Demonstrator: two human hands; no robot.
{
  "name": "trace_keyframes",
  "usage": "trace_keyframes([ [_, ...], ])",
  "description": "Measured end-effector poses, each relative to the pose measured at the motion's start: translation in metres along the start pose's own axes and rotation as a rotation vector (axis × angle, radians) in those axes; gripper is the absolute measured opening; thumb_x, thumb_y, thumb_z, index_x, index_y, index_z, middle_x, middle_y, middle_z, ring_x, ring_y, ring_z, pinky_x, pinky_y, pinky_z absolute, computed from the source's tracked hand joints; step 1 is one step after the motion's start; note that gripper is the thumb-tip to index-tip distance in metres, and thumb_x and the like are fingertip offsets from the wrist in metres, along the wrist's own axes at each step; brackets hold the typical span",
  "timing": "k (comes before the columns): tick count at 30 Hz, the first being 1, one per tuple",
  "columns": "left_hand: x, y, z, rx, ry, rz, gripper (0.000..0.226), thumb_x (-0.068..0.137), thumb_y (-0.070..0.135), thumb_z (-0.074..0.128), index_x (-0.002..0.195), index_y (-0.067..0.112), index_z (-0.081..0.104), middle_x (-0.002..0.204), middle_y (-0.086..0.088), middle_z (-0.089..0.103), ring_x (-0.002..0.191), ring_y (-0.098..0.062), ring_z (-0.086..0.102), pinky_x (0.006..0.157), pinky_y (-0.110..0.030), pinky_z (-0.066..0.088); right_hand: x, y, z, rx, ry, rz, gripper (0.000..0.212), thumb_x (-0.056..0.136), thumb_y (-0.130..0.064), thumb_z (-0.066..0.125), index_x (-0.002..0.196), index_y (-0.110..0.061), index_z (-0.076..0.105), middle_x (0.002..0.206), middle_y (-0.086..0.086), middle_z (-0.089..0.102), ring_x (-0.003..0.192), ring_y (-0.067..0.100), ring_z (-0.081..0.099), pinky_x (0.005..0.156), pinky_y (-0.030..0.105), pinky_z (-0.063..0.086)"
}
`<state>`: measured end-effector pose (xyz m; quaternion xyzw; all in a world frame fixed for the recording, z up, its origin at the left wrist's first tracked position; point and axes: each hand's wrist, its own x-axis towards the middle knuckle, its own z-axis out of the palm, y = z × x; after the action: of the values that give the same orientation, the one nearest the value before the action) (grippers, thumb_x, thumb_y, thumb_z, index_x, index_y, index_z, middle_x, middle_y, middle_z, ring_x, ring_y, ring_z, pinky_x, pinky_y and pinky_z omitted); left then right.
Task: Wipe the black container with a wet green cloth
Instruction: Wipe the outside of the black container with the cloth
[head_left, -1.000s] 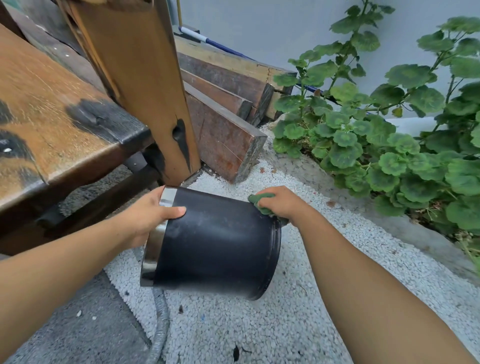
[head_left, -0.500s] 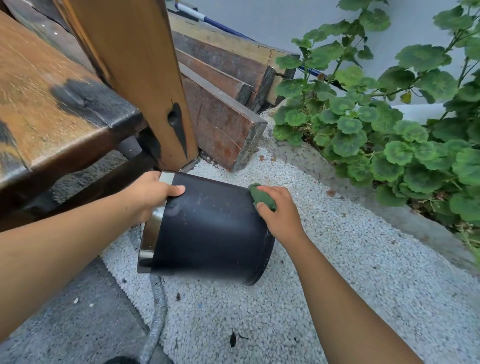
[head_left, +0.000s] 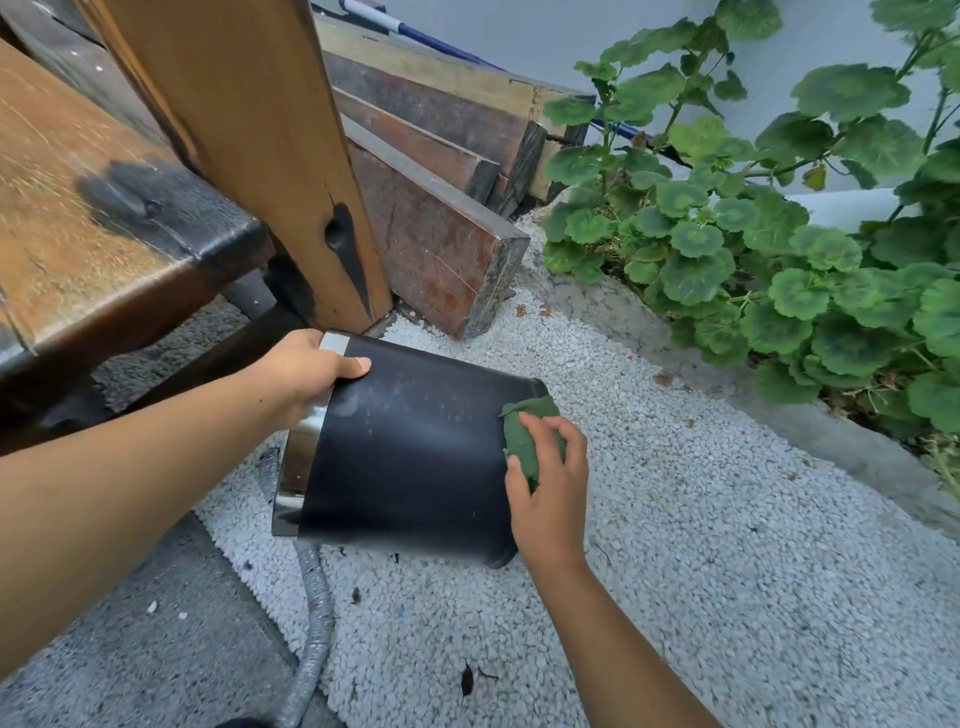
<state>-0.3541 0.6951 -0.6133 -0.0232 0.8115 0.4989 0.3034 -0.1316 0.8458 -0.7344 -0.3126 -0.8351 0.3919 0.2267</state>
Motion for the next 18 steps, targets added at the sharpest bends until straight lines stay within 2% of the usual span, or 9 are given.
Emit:
trace_keyframes([
  [2,0.002,0.001,0.001,0.045,0.018,0.007,0.021,0.091,0.005,0.072,0.102,0.008,0.053,0.089,-0.015,0.056,0.065,-0.026,0.058,0.051,-0.027,0.053,-0.013,0.001,0.005,-0.02,0.024,0.004,0.048,0.092,-0.011,0.066,0.137,-0.023,0.058,0.143,-0.004,0.037,0.13,0.02,0.044,0.104,0.026,0.038],
  [3,0.001,0.001,0.002,0.065,0.028,0.006,0.021,0.091,0.006,0.072,0.099,0.008,0.053,0.082,-0.014,0.054,0.056,-0.022,0.054,0.04,-0.022,0.048,-0.02,0.002,0.007,-0.025,0.038,0.005,0.049,0.091,-0.01,0.067,0.137,-0.024,0.058,0.143,-0.003,0.037,0.13,0.02,0.043,0.104,0.026,0.038],
  [4,0.002,0.001,0.002,0.081,0.04,0.008,0.021,0.091,0.007,0.073,0.098,0.007,0.053,0.079,-0.013,0.054,0.054,-0.021,0.053,0.036,-0.021,0.044,-0.027,0.003,0.01,-0.026,0.055,0.005,0.05,0.09,-0.008,0.068,0.137,-0.024,0.058,0.143,-0.003,0.037,0.13,0.02,0.043,0.104,0.026,0.037],
  [6,0.005,0.0,0.001,0.101,0.053,0.017,0.028,0.089,0.012,0.075,0.107,0.001,0.057,0.089,-0.017,0.061,0.068,-0.026,0.061,0.05,-0.029,0.052,-0.036,0.004,0.016,-0.019,0.088,-0.008,0.052,0.087,-0.004,0.07,0.135,-0.022,0.059,0.142,0.0,0.039,0.128,0.022,0.044,0.105,0.029,0.038],
  [8,0.005,-0.001,0.0,0.146,0.074,0.05,0.048,0.089,0.02,0.077,0.126,-0.002,0.056,0.102,-0.013,0.067,0.083,-0.026,0.065,0.067,-0.036,0.056,-0.036,0.006,0.017,-0.011,0.101,-0.02,0.052,0.086,-0.001,0.07,0.134,-0.019,0.061,0.141,0.003,0.04,0.127,0.025,0.045,0.106,0.032,0.039],
  [11,-0.005,-0.004,-0.003,0.22,0.035,0.114,0.045,0.088,0.032,0.077,0.124,0.01,0.059,0.111,-0.011,0.071,0.099,-0.03,0.07,0.091,-0.05,0.058,-0.03,0.009,0.014,0.0,0.076,-0.024,0.05,0.087,-0.001,0.069,0.133,-0.017,0.061,0.141,0.003,0.04,0.129,0.026,0.046,0.106,0.033,0.042],
  [12,-0.008,-0.007,-0.004,0.205,-0.002,0.118,0.041,0.089,0.032,0.076,0.122,0.012,0.06,0.113,-0.012,0.073,0.102,-0.031,0.071,0.094,-0.052,0.057,-0.026,0.011,0.013,0.006,0.071,-0.027,0.049,0.088,-0.001,0.068,0.133,-0.017,0.06,0.141,0.003,0.04,0.129,0.026,0.046,0.106,0.034,0.043],
  [16,-0.022,-0.027,-0.007,0.056,-0.154,0.087,0.028,0.092,0.013,0.072,0.119,0.016,0.067,0.108,-0.005,0.079,0.105,-0.029,0.074,0.083,-0.037,0.058,-0.017,0.016,0.006,0.012,0.044,-0.025,0.048,0.089,-0.003,0.068,0.134,-0.019,0.06,0.142,-0.001,0.038,0.129,0.023,0.046,0.107,0.035,0.046],
  [18,-0.028,-0.035,-0.011,0.048,-0.163,0.078,0.028,0.091,0.008,0.071,0.118,0.016,0.068,0.108,-0.005,0.08,0.103,-0.029,0.074,0.082,-0.038,0.057,-0.013,0.015,0.003,0.011,0.012,-0.037,0.05,0.088,-0.003,0.069,0.134,-0.021,0.059,0.141,-0.006,0.038,0.126,0.019,0.047,0.106,0.032,0.046],
])
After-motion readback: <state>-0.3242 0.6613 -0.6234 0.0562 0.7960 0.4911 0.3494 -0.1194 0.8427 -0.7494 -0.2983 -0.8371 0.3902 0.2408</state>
